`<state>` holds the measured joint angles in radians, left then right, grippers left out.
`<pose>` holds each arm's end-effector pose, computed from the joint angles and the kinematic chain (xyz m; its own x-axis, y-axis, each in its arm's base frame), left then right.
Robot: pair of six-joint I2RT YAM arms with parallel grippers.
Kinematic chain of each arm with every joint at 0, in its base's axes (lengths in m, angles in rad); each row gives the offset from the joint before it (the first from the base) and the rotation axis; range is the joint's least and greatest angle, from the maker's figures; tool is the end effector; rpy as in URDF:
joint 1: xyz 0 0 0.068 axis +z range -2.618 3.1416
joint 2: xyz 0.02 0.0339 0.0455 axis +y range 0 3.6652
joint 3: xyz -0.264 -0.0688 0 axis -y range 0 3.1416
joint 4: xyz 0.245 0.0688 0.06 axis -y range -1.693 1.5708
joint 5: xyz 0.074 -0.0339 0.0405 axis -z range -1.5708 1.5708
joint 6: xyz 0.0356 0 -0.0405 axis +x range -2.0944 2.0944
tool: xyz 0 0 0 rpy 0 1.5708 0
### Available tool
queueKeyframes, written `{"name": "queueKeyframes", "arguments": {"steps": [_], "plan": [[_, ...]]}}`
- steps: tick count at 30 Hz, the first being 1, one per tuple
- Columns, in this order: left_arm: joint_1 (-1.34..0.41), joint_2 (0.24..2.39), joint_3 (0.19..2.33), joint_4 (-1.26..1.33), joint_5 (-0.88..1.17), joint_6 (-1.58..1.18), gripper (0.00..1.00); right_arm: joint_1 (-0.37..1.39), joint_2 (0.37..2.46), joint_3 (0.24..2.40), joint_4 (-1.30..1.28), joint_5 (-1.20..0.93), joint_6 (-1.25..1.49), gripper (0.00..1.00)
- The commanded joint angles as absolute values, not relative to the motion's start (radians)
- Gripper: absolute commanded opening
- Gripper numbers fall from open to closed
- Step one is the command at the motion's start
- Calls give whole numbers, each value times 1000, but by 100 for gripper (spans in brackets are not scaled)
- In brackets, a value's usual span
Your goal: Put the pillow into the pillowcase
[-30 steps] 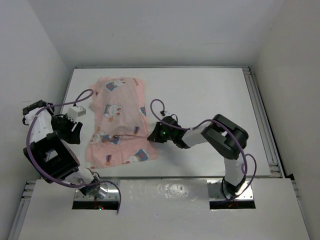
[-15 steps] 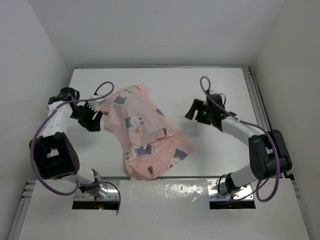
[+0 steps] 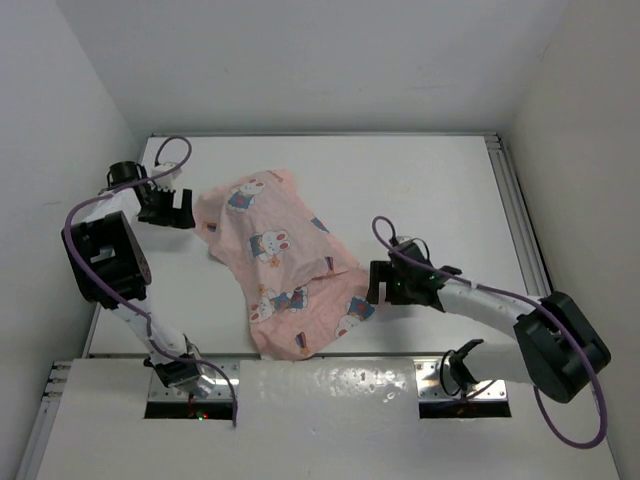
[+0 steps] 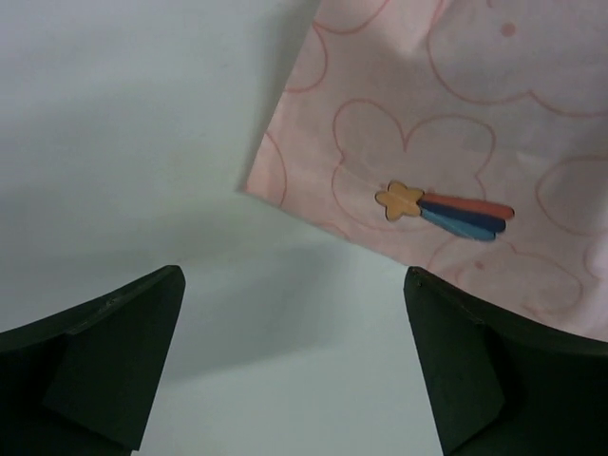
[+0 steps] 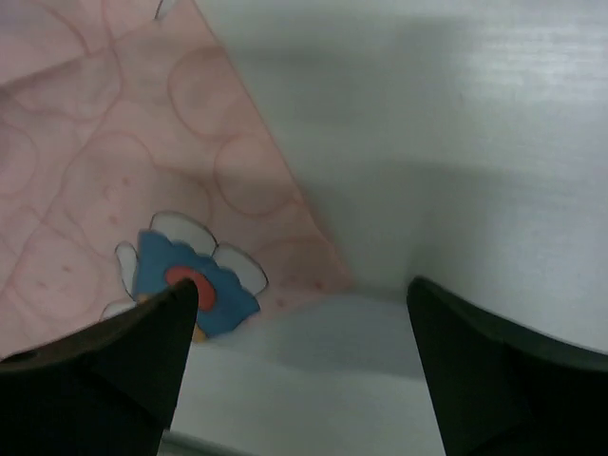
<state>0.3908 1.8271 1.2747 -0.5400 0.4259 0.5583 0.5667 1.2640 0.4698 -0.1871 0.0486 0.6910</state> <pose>0.3532 0.1296 0.1969 -0.7868 0.1976 -0.5847 0.2897 0.9547 -0.0672 0.1829 0.1143 0.1414 -0.8676 0.2024 -0.4541 0.0513 0.9449 0.3232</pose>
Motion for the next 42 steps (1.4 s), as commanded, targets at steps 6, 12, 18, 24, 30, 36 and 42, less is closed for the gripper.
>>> {"name": "queueKeyframes", "arguments": {"steps": [6, 12, 18, 24, 30, 36, 42], "plan": [[322, 1881, 1295, -307, 517, 457, 96, 693, 1328, 413, -20, 175, 917, 61], [293, 1986, 1321, -353, 489, 472, 45, 597, 1332, 434, -20, 157, 933, 0], [295, 1936, 1269, -443, 511, 549, 0, 318, 1348, 618, -29, 58, 774, 0], [290, 1751, 1151, -625, 482, 753, 0, 132, 1625, 990, -127, -92, 634, 0], [299, 1637, 1086, -862, 404, 871, 8, 43, 1857, 1386, -375, -113, 505, 17], [347, 1553, 1027, -838, 379, 876, 56, 50, 1767, 1376, -507, -37, 368, 90], [198, 1422, 843, -627, 299, 928, 69, 133, 1444, 939, -353, -3, 347, 99]]}}
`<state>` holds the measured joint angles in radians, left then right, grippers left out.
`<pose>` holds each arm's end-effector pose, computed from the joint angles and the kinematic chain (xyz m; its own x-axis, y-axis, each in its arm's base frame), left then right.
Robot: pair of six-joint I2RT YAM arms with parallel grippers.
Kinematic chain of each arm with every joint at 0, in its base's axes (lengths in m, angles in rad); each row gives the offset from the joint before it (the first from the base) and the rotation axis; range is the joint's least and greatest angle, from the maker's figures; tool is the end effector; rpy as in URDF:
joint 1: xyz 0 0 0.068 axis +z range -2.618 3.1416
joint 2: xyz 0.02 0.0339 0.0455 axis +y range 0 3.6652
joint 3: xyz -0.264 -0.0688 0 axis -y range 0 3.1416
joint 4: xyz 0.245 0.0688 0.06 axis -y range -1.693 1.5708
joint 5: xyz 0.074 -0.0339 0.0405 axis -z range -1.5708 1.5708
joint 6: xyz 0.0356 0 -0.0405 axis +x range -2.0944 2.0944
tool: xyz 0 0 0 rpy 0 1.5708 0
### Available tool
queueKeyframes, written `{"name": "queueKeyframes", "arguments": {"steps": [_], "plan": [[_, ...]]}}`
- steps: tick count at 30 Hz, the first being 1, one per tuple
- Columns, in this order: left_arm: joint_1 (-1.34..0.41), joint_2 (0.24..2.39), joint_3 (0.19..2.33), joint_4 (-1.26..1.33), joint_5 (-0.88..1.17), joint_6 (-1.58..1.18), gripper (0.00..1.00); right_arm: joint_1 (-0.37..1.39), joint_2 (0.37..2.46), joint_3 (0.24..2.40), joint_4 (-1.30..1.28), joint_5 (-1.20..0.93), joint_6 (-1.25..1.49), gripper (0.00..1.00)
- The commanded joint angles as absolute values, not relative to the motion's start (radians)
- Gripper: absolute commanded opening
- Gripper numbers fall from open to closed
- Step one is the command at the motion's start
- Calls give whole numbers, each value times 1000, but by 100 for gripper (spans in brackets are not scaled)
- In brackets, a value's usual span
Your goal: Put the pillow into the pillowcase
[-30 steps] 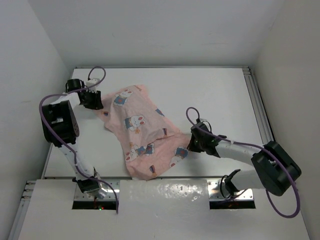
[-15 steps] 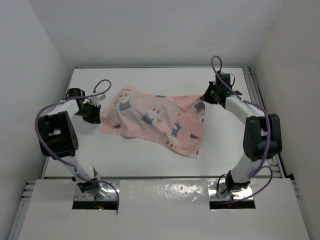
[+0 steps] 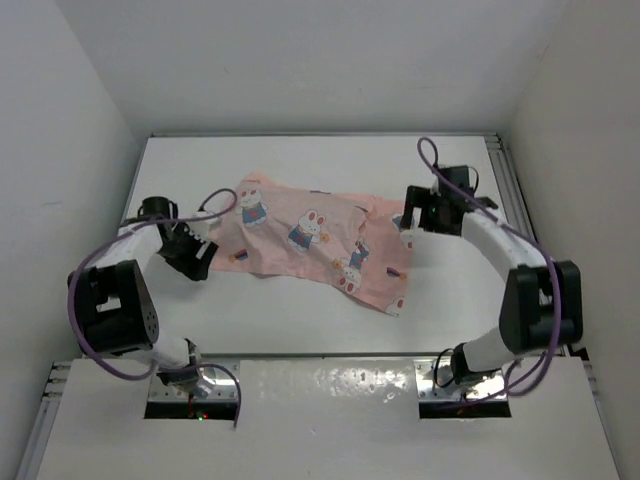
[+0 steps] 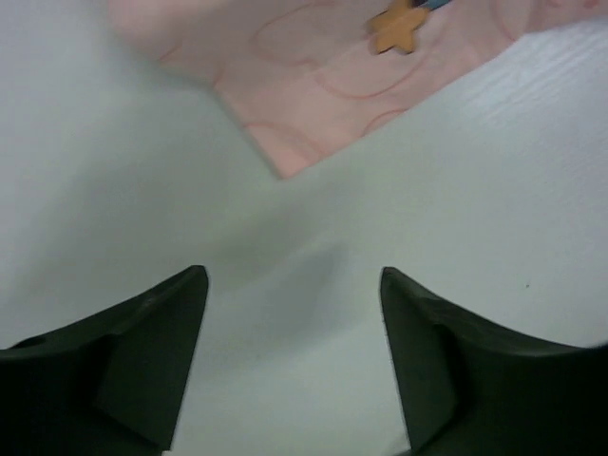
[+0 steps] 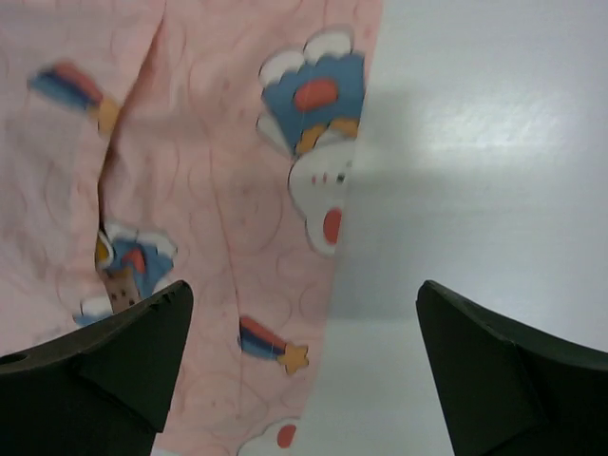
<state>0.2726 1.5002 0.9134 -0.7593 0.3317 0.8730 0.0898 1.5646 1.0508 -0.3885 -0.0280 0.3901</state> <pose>0.2560 0.0595 0.1862 -0.7448 0.5441 -0.3864 0.6008 0.7987 -0.0333 0.3277 0.0305 0.2233 -0.7635 0.3129 -0.5649 0.1983 0.9461 0.2560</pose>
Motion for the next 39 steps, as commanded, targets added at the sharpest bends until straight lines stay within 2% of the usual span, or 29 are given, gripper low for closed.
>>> {"name": "queueKeyframes", "arguments": {"steps": [1, 4, 7, 11, 14, 17, 20, 22, 23, 25, 26, 27, 28, 29, 31, 36, 39], "plan": [[189, 1398, 821, -580, 287, 919, 75, 164, 1410, 855, -353, 39, 365, 98], [166, 1414, 779, -448, 255, 858, 83, 257, 1299, 694, -304, 78, 437, 98], [137, 1437, 759, -364, 247, 822, 91, 365, 1275, 625, -291, 127, 442, 98], [65, 1457, 715, -211, 160, 779, 92, 466, 1322, 600, -327, 189, 443, 98], [54, 1497, 712, -167, 147, 769, 88, 528, 1342, 563, -275, 169, 454, 99], [57, 1540, 721, -179, 147, 772, 81, 552, 1364, 532, -233, 167, 477, 99], [57, 1562, 733, -236, 220, 796, 78, 564, 1402, 529, -215, 163, 488, 99], [45, 1580, 739, -268, 244, 801, 73, 580, 1431, 534, -209, 164, 498, 97], [41, 1588, 742, -282, 248, 798, 66, 590, 1440, 535, -201, 163, 505, 96], [38, 1614, 750, -299, 265, 795, 56, 600, 1456, 535, -192, 167, 520, 86], [37, 1620, 752, -307, 270, 796, 44, 606, 1460, 532, -187, 169, 528, 78], [35, 1641, 756, -314, 275, 795, 34, 607, 1460, 531, -186, 181, 544, 55], [37, 1647, 762, -330, 282, 793, 24, 609, 1459, 528, -186, 184, 554, 40], [37, 1652, 767, -336, 282, 787, 0, 609, 1454, 520, -184, 187, 564, 25], [51, 1645, 782, -379, 319, 782, 0, 607, 1434, 512, -183, 198, 580, 0], [162, 1481, 883, -552, 469, 778, 0, 591, 1251, 499, -221, 176, 609, 0], [221, 1372, 999, -691, 561, 782, 0, 569, 1056, 518, -244, 164, 643, 0]]}}
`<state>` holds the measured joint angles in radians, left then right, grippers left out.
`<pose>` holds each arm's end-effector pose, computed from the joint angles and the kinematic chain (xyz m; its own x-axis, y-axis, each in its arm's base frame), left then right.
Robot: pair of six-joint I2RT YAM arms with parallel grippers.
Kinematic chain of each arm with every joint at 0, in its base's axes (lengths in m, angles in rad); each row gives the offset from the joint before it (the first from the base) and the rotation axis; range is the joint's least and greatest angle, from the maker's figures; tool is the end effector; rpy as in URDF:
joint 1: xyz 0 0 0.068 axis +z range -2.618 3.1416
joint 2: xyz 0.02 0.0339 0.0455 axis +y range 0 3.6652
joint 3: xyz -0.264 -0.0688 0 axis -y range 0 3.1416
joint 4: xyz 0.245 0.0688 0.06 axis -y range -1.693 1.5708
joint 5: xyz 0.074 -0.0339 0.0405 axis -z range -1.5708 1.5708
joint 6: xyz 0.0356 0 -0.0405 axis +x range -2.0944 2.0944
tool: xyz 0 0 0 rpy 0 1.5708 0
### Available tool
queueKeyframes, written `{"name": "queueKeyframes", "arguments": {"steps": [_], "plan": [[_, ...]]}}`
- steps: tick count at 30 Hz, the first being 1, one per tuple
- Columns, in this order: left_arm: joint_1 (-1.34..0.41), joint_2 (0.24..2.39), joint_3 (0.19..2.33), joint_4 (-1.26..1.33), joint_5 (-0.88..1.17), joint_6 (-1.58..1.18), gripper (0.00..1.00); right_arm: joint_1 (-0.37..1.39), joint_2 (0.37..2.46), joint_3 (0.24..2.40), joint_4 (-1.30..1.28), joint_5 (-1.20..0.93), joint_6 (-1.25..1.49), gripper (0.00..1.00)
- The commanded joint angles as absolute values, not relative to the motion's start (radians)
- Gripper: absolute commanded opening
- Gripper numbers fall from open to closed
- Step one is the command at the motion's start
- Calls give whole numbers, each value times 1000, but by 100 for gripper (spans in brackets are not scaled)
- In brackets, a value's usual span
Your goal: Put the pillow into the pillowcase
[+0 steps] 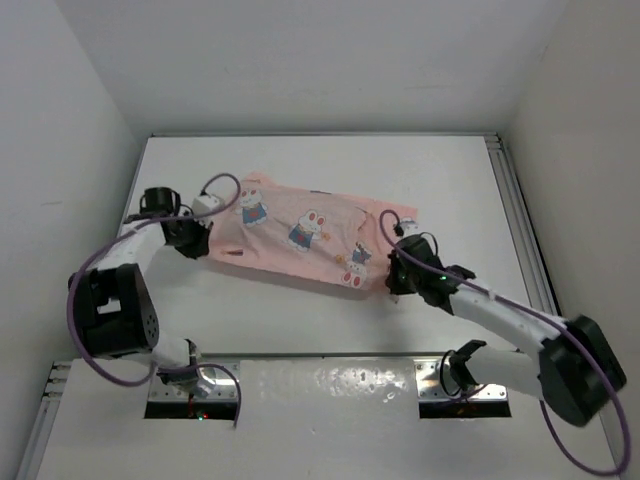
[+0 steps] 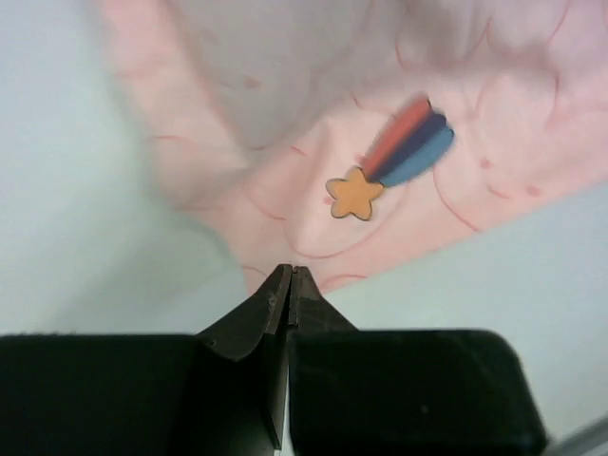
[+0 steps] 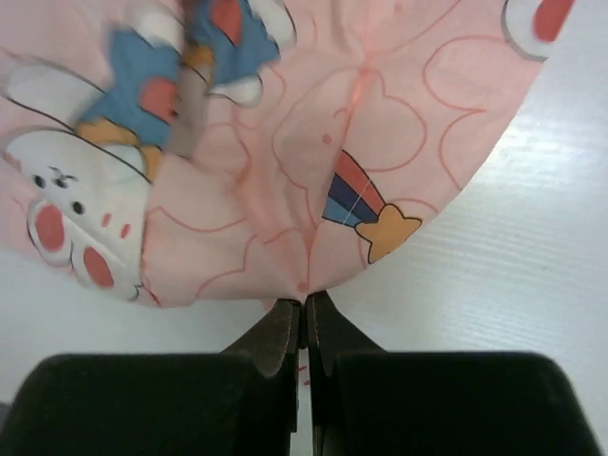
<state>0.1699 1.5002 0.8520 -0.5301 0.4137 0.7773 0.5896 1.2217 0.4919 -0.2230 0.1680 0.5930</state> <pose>0.2722 0.0322 0.1783 -0.6514 0.5398 -0.5331 0.6364 0.7714 0.0035 0.1824 0.1149 0.1540 -0.8231 0.1122 -0.5566 -0.0092 0.9775 0.2108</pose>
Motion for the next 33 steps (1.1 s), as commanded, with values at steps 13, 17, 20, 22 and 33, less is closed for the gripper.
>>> {"name": "queueKeyframes", "arguments": {"steps": [13, 17, 20, 22, 33], "plan": [[258, 1319, 1533, -1199, 690, 854, 0, 517, 768, 951, -514, 235, 511, 0], [-26, 1287, 1183, -1128, 643, 961, 35, 518, 796, 893, -467, 169, 544, 0], [-239, 1143, 857, -897, 563, 1000, 52, 520, 813, 795, -427, 153, 584, 0], [-351, 1036, 738, -780, 439, 988, 59, 518, 802, 738, -407, 156, 600, 0], [-566, 1203, 654, -442, 233, 770, 100, 515, 767, 669, -409, 187, 646, 0]]}}
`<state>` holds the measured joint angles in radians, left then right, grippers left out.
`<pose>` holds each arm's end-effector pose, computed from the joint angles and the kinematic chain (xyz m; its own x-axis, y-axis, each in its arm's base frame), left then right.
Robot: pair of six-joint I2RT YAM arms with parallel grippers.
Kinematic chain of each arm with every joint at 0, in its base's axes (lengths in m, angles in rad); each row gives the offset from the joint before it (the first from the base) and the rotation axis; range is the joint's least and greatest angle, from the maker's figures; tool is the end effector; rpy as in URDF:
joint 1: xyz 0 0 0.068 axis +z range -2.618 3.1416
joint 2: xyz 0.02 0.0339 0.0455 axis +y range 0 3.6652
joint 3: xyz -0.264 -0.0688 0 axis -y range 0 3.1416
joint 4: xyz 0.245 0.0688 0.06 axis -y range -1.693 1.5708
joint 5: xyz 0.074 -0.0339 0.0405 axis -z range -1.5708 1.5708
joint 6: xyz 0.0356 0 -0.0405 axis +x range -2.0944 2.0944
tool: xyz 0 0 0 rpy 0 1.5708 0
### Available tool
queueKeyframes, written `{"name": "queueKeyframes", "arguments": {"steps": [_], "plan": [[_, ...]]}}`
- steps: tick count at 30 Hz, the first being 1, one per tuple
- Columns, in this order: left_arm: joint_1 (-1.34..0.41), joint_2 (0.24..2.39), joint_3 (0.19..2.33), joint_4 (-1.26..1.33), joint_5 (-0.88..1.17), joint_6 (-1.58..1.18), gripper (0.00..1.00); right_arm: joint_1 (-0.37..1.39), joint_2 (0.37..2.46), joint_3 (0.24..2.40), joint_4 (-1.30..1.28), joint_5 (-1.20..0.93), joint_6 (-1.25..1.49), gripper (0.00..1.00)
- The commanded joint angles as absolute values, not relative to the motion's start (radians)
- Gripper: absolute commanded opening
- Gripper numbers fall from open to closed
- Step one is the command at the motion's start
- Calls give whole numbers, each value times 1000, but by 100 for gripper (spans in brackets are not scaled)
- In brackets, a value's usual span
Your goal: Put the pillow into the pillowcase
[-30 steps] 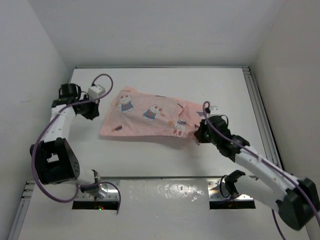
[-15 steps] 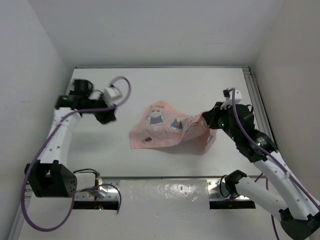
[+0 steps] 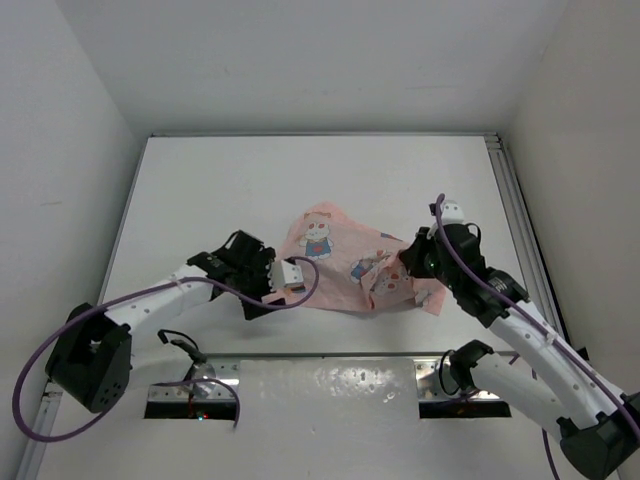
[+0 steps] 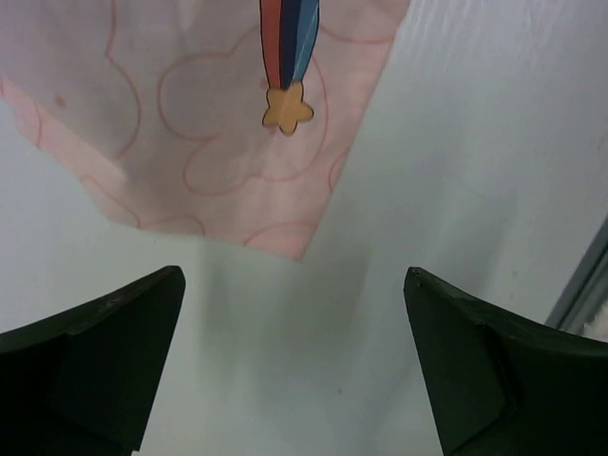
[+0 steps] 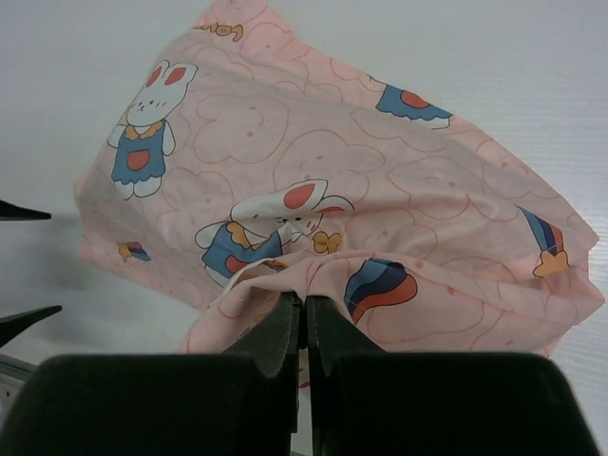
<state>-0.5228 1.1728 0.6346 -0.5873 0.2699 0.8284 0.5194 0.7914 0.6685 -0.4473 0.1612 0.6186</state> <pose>0.1733 -0.1108 0.1850 -0.1007 0.8777 -0.4685 0.9688 0.1937 0.1547 0.1563 0.0828 0.2719 -0.5979 0.3175 -0.7360 -0.0318 0.9081 0.4176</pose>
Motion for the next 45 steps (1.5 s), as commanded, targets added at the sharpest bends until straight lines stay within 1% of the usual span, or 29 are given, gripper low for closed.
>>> {"name": "queueKeyframes", "arguments": {"steps": [1, 5, 6, 7, 8, 11, 13, 14, 15, 16, 18, 19, 20, 21, 25, 27, 28, 30, 31, 32, 34, 35, 38, 40, 41, 42, 43, 44, 45], "plan": [[-601, 1219, 646, -424, 227, 761, 100, 515, 761, 667, -413, 196, 649, 0], [-684, 1268, 565, -266, 66, 733, 98, 515, 747, 673, -446, 221, 650, 0], [-692, 1291, 557, -244, 7, 736, 95, 515, 744, 681, -451, 224, 652, 0], [-693, 1301, 543, -229, -24, 748, 93, 515, 741, 684, -454, 224, 652, 0], [-692, 1314, 542, -207, -44, 756, 89, 515, 739, 689, -465, 230, 653, 0], [-663, 1406, 569, -236, -5, 784, 82, 517, 732, 696, -489, 244, 658, 0], [-640, 1459, 601, -285, 43, 785, 80, 515, 721, 698, -505, 252, 661, 0], [-635, 1513, 613, -302, 75, 793, 78, 515, 716, 701, -508, 262, 660, 0], [-627, 1537, 629, -325, 84, 805, 70, 515, 709, 701, -511, 265, 658, 0], [-627, 1552, 638, -331, 101, 810, 54, 515, 704, 704, -517, 268, 657, 0], [-632, 1552, 637, -322, 115, 819, 31, 515, 690, 707, -525, 282, 653, 0], [-638, 1549, 632, -319, 112, 824, 11, 515, 686, 709, -525, 285, 652, 0], [-641, 1549, 629, -319, 107, 830, 2, 515, 684, 713, -526, 290, 650, 0], [-646, 1548, 626, -328, 106, 831, 0, 515, 680, 715, -528, 293, 649, 0], [-617, 1514, 640, -373, 143, 793, 0, 515, 667, 715, -532, 314, 638, 0], [-568, 1438, 679, -414, 167, 747, 0, 515, 667, 710, -531, 321, 637, 0], [-520, 1364, 696, -429, 204, 733, 0, 515, 672, 710, -528, 324, 637, 0], [-473, 1277, 761, -468, 238, 698, 0, 514, 678, 718, -526, 325, 626, 0], [-435, 1199, 819, -500, 254, 687, 0, 514, 686, 730, -526, 327, 618, 0], [-420, 1177, 856, -500, 255, 687, 0, 514, 690, 739, -528, 327, 614, 0], [-385, 1164, 946, -587, 262, 690, 0, 512, 696, 753, -519, 321, 603, 0], [-377, 1161, 957, -613, 268, 692, 0, 511, 699, 759, -514, 319, 598, 0], [-382, 1161, 936, -620, 275, 699, 0, 511, 713, 765, -500, 311, 588, 0], [-396, 1210, 902, -624, 282, 687, 0, 511, 719, 765, -499, 308, 589, 0], [-393, 1239, 900, -643, 284, 631, 11, 511, 721, 765, -499, 305, 592, 0], [-384, 1273, 902, -656, 332, 599, 24, 511, 721, 765, -500, 302, 594, 0], [-349, 1337, 903, -670, 368, 541, 33, 511, 719, 762, -499, 299, 597, 0], [-327, 1359, 897, -661, 408, 523, 47, 511, 716, 761, -497, 295, 597, 0], [-318, 1393, 899, -663, 420, 520, 56, 512, 712, 758, -495, 295, 600, 0]]}}
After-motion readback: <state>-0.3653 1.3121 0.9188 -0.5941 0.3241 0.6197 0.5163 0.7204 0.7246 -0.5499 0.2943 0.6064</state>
